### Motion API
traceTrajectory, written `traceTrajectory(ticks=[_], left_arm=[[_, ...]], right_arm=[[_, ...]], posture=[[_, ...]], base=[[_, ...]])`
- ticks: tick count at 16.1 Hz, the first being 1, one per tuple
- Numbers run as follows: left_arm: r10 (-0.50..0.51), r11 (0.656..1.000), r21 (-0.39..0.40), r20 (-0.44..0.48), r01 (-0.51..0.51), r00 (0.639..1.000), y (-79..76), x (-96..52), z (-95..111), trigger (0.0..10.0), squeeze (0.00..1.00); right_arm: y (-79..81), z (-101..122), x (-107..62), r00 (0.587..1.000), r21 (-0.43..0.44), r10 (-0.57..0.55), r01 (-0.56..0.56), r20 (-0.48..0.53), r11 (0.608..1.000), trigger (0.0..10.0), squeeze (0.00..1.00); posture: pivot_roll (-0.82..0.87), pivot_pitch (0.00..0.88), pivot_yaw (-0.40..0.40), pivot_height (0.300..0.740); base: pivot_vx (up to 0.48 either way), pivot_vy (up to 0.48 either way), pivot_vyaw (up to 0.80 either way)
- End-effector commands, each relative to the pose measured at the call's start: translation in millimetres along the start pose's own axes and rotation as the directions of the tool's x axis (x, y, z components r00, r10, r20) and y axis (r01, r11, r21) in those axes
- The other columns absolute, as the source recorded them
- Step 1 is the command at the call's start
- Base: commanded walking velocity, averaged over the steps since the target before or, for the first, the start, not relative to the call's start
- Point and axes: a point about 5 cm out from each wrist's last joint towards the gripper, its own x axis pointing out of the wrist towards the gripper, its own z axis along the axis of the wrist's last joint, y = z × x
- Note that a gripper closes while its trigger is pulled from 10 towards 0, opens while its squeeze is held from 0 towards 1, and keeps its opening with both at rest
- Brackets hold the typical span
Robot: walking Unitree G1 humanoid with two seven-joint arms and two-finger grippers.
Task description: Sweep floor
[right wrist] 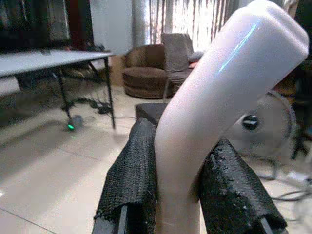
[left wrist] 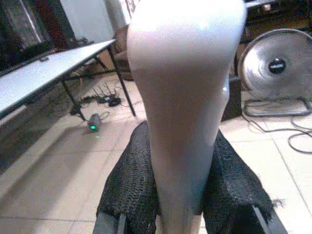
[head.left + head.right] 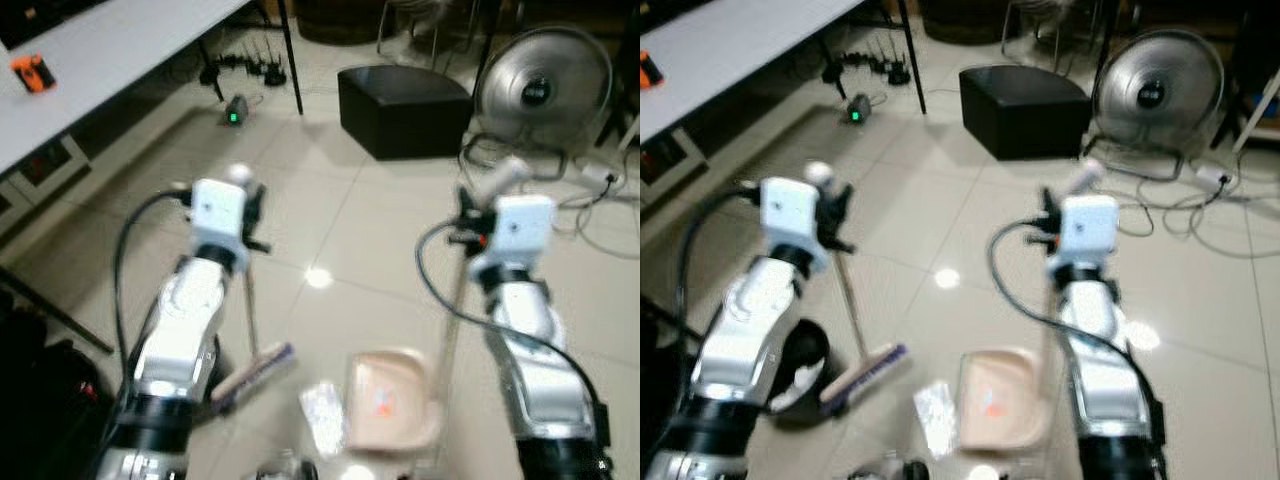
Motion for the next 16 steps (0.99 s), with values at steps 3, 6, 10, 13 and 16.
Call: traceTrajectory(ticks=[3,6,10,13,16], left_arm=[[0.051,0.997,0.052,-0.015,-0.05,0.999,6.3,1.2,-2.3,10.0,0.0],[0.025,0.999,0.043,-0.026,-0.024,0.999,-5.9,7.5,-9.6,10.0,0.0],[0.082,0.996,-0.018,0.021,-0.082,0.996,-11.7,17.7,-11.8,10.0,0.0],[0.145,0.989,0.008,0.03,-0.145,0.989,-11.7,24.4,-17.1,10.0,0.0],[0.232,0.972,0.035,0.053,-0.234,0.971,-10.6,31.1,-17.6,10.0,0.0]], right_arm=[[6.9,2.7,6.3,0.995,-0.019,0.038,-0.036,0.093,0.999,10.0,0.0],[8.1,-3.0,12.6,0.99,-0.084,0.078,-0.068,0.121,0.994,10.0,0.0],[11.2,-6.0,22.3,0.978,-0.202,0.108,-0.071,0.181,0.977,10.0,0.0],[27.1,-9.6,24.5,0.953,-0.231,0.179,-0.122,0.245,0.965,10.0,0.0],[39.6,-16.6,22.3,0.944,-0.246,0.202,-0.137,0.261,0.96,10.0,0.0]], posture=[[0.0,0.201,0.136,0.74],[0.01,0.25,0.144,0.74],[0.02,0.32,0.141,0.74],[0.03,0.361,0.143,0.74],[0.05,0.381,0.144,0.74]], base=[[0.0,0.0,0.0],[0.0,0.0,0.0],[0.0,0.0,0.0],[0.0,0.0,0.0],[0.0,0.0,0.0]])
